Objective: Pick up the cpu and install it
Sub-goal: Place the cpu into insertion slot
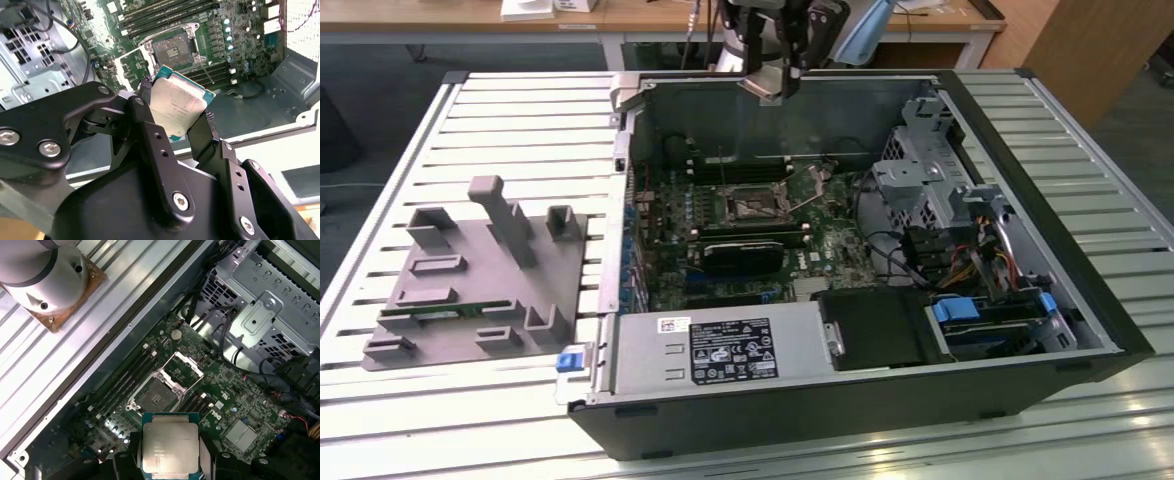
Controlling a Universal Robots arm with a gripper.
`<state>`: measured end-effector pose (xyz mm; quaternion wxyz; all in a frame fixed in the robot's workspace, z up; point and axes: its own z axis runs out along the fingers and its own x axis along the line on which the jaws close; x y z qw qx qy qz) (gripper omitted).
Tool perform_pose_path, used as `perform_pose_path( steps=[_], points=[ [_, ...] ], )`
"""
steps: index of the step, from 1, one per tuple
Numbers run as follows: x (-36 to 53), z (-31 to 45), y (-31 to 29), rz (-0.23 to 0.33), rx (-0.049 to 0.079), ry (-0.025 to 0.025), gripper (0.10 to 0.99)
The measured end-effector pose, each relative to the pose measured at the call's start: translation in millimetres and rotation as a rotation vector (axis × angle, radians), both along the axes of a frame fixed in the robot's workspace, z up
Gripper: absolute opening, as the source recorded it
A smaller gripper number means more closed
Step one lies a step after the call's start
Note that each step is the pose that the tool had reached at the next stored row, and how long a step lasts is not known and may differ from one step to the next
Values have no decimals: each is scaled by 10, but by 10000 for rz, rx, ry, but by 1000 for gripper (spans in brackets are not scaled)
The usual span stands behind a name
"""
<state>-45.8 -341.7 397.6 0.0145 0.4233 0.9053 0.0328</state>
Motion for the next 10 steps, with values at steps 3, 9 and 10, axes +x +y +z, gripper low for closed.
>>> perform_pose_path(
  steps=[3,9,10],
  points=[
    [0,-3,0,-391,1,0,541],
    [0,-6,0,-1011,0,0,541],
    [0,-7,0,-1094,0,0,541]
  ],
)
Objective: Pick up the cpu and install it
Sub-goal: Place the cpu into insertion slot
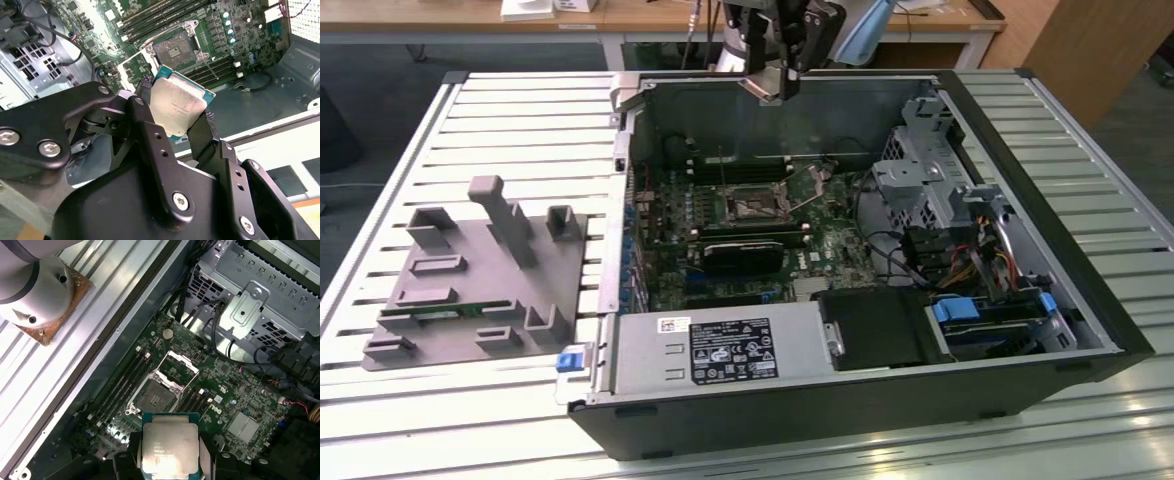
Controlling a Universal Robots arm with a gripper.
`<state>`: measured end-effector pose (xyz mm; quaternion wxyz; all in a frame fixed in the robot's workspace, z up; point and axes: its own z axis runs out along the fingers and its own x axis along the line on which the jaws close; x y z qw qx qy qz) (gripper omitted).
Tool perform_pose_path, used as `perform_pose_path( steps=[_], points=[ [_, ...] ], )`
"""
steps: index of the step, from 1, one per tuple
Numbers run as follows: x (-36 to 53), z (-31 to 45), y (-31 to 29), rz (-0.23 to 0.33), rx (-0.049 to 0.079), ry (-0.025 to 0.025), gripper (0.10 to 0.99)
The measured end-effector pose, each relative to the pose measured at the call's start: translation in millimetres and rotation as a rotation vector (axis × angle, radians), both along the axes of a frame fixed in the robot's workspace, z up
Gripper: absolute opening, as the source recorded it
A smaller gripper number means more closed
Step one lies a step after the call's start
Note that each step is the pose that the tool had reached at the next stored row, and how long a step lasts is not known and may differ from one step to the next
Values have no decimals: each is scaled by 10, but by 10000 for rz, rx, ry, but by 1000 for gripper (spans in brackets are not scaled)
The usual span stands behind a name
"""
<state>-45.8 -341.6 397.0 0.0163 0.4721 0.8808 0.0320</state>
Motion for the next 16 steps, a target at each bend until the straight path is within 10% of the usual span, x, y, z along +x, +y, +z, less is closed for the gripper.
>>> perform_pose_path(
  steps=[16],
  points=[
    [-2,-2,1,-1013,0,0,541]
  ],
)
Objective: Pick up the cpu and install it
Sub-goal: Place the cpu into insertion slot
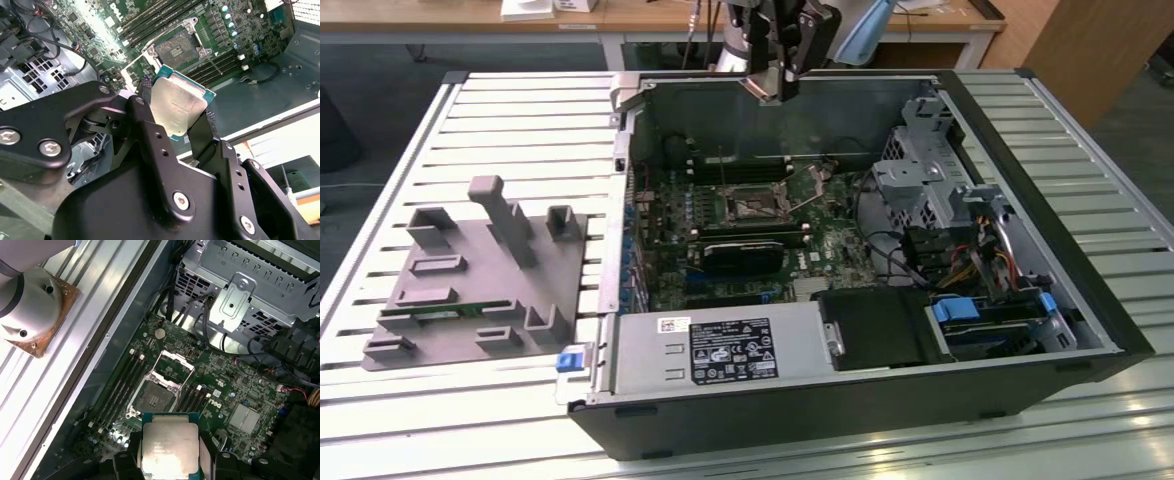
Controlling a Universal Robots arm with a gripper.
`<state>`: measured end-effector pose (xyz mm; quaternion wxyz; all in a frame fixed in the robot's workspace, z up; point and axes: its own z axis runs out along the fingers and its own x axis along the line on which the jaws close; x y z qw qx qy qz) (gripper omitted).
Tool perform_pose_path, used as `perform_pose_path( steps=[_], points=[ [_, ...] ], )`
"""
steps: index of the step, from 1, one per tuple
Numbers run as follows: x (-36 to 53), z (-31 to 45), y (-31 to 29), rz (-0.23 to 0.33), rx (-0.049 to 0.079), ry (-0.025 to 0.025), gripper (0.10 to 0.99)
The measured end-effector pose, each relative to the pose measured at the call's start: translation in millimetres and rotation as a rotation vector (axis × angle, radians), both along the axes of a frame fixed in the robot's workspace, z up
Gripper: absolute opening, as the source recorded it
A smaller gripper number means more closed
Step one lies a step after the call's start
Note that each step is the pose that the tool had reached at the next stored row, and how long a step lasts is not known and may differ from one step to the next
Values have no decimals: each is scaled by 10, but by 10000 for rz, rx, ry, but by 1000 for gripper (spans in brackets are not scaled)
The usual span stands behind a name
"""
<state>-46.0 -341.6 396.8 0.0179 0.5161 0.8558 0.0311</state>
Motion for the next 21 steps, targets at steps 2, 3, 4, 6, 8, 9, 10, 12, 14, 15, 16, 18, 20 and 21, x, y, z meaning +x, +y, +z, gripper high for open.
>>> perform_pose_path(
  steps=[2,3,4,6,8,9,10,12,14,15,16,18,20,21],
  points=[
    [0,0,0,-113,0,0,541],
    [0,0,0,-180,0,0,541],
    [0,0,0,-247,0,0,541],
    [0,-1,0,-382,0,0,541],
    [0,-1,0,-508,0,0,541],
    [0,-1,0,-564,-1,0,541],
    [0,-1,0,-618,0,0,541],
    [0,-1,0,-729,0,0,541],
    [0,-2,0,-837,0,0,541],
    [0,-2,0,-895,0,0,541],
    [0,-2,0,-949,0,0,541],
    [0,-3,0,-1066,0,0,541],
    [0,-3,0,-1191,-1,0,541],
    [0,-3,0,-1254,-1,0,541]
  ],
)
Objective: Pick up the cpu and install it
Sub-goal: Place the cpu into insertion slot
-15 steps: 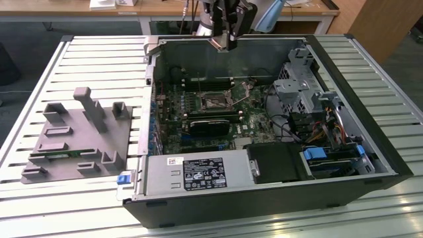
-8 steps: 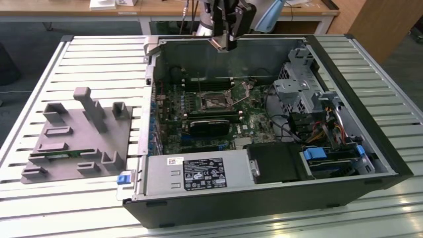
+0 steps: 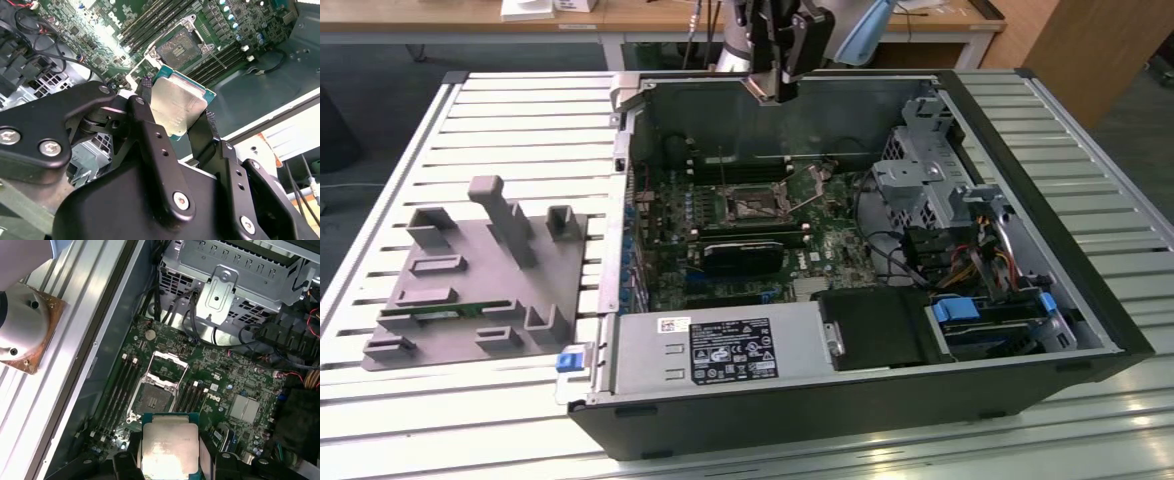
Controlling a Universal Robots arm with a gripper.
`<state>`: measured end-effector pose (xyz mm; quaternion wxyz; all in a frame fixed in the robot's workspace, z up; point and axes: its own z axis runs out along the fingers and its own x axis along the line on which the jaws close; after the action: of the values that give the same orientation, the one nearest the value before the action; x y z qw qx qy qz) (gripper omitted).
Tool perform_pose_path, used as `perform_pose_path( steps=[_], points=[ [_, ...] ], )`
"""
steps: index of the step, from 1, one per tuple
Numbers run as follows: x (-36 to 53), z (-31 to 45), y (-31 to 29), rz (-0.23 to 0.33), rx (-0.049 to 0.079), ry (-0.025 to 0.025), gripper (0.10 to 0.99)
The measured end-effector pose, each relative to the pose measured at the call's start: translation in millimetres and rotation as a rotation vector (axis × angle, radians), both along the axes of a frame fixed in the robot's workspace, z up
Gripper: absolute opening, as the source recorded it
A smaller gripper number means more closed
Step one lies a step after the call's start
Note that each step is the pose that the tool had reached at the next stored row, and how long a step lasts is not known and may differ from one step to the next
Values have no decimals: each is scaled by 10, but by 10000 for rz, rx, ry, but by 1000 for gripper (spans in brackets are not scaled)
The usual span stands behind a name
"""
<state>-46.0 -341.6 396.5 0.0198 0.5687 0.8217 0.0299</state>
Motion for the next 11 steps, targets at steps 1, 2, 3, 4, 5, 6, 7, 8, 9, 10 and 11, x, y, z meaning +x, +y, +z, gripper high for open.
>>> perform_pose_path(
  steps=[1,2,3,4,5,6,7,8,9,10,11],
  points=[
    [0,0,0,-66,0,0,541],
    [0,0,0,-131,1,0,541],
    [0,-1,0,-203,0,0,541],
    [0,-1,0,-267,0,0,541],
    [0,-1,0,-337,0,0,541],
    [0,-1,0,-403,1,0,541],
    [0,-1,0,-469,1,0,541],
    [0,-1,1,-537,0,0,541],
    [0,-2,1,-604,0,0,541],
    [0,-2,1,-673,1,0,541],
    [0,-2,1,-740,1,0,541]
  ],
)
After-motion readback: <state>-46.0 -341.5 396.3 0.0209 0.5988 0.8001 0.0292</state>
